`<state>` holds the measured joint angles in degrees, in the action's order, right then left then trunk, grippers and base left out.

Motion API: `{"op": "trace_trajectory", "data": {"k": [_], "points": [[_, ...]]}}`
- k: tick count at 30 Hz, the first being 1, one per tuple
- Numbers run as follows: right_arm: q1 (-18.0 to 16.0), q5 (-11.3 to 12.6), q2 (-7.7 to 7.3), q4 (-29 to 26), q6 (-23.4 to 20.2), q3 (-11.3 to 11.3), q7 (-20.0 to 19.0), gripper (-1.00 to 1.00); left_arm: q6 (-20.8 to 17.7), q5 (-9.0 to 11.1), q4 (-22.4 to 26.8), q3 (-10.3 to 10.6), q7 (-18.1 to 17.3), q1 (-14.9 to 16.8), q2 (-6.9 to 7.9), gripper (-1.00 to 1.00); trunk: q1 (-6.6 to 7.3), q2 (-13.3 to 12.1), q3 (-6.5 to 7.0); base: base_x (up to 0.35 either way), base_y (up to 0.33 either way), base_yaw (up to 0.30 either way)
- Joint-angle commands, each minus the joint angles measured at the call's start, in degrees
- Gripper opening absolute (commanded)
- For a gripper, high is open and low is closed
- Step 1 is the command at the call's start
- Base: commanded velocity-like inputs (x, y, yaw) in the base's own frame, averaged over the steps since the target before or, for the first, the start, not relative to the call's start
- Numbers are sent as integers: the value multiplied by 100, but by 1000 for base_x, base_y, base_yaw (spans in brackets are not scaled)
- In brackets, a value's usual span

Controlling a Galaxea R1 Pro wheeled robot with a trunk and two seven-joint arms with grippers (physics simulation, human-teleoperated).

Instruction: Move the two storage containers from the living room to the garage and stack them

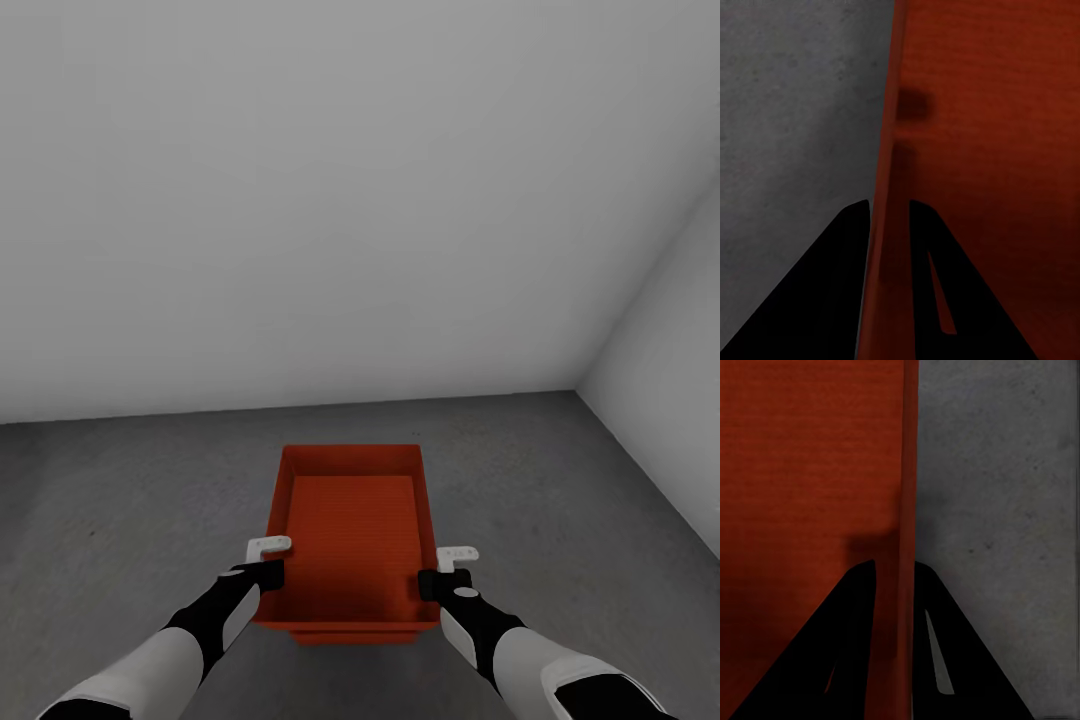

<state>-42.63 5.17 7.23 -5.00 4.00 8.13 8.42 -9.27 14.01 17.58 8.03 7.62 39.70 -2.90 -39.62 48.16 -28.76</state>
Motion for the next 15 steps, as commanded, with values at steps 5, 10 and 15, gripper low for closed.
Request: {"op": "trace_trajectory", "data": {"k": [5, 10, 15], "points": [[1, 98, -2, 26, 30, 40, 28, -100, 57, -83, 281, -112, 433, 3, 0, -100, 0, 4, -6, 0, 0, -56], [1, 91, -2, 26, 31, 40, 29, -100, 57, -83, 281, -116, 433, 3, 0, -100, 0, 4, -6, 0, 0, -10], [1, 90, -2, 26, 31, 40, 29, -100, 57, -83, 281, -113, 435, 3, 0, -100, 0, 4, -6, 0, 0, -2]]}}
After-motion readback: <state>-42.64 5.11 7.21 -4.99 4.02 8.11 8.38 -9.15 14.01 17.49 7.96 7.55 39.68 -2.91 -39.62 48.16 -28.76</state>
